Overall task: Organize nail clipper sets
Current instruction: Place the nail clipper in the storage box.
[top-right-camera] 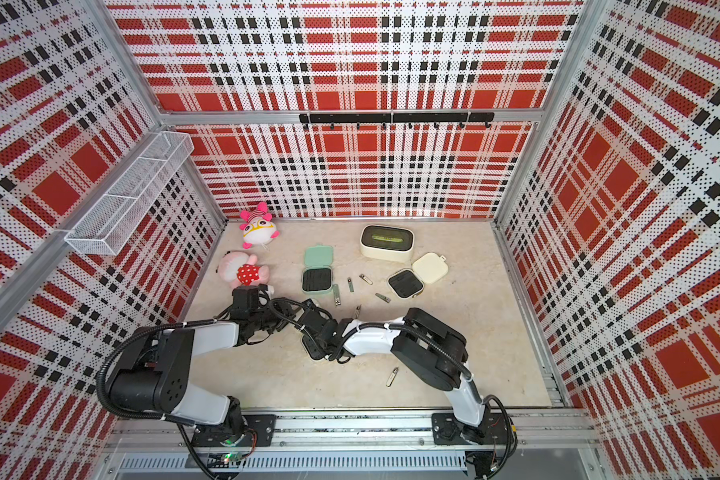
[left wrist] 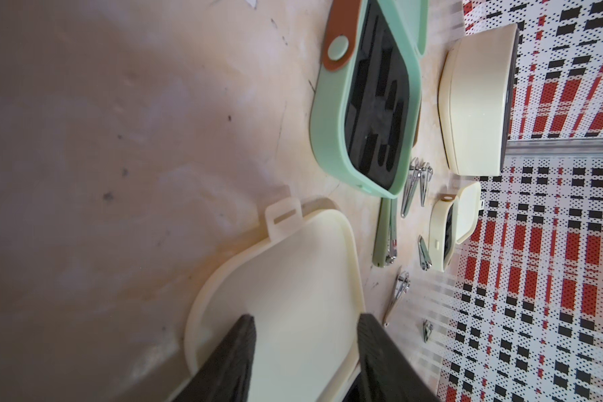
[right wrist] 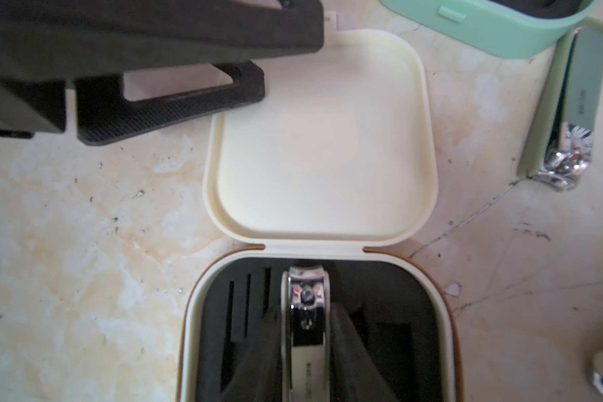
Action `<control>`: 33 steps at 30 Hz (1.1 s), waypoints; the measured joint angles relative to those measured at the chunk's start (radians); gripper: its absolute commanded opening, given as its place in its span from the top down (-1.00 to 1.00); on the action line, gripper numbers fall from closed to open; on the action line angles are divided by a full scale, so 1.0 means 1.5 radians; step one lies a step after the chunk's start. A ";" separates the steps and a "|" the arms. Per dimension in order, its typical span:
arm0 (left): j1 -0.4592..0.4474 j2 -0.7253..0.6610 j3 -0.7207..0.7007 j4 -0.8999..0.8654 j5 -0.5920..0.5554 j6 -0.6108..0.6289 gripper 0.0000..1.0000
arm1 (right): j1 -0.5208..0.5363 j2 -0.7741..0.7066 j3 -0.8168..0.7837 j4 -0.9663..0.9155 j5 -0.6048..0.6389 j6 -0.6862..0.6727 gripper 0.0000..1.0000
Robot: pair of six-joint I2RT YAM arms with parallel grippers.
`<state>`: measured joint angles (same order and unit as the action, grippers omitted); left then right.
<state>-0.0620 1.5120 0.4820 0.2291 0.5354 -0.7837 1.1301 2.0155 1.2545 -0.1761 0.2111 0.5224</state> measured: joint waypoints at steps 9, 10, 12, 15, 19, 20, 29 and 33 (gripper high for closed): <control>0.000 0.000 -0.004 0.006 0.002 0.000 -0.06 | 0.005 0.000 0.017 -0.031 -0.006 0.001 0.16; 0.000 0.000 -0.004 0.007 0.002 0.000 -0.06 | 0.006 0.000 0.019 -0.035 -0.007 0.001 0.13; 0.000 0.000 -0.006 0.007 0.002 0.000 -0.06 | 0.007 0.000 0.020 -0.040 -0.007 0.001 0.08; 0.000 -0.001 -0.006 0.008 0.002 0.000 -0.06 | 0.009 0.000 0.020 -0.053 -0.008 0.003 -0.03; 0.000 -0.001 -0.007 0.008 0.002 0.000 -0.06 | 0.010 0.000 0.020 -0.062 -0.008 0.004 -0.16; 0.000 -0.001 -0.007 0.009 0.002 0.000 -0.06 | 0.010 0.000 0.020 -0.062 -0.008 0.004 -0.19; -0.001 -0.001 -0.007 0.009 0.002 0.000 -0.06 | 0.013 -0.013 0.020 -0.082 0.008 0.010 -0.21; -0.001 -0.001 -0.007 0.009 0.002 0.000 -0.06 | 0.013 -0.023 0.020 -0.093 0.015 0.010 0.05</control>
<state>-0.0631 1.5108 0.4721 0.2424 0.5381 -0.7837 1.1500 1.9812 1.2850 -0.3153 0.2333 0.5369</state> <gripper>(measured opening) 0.530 0.504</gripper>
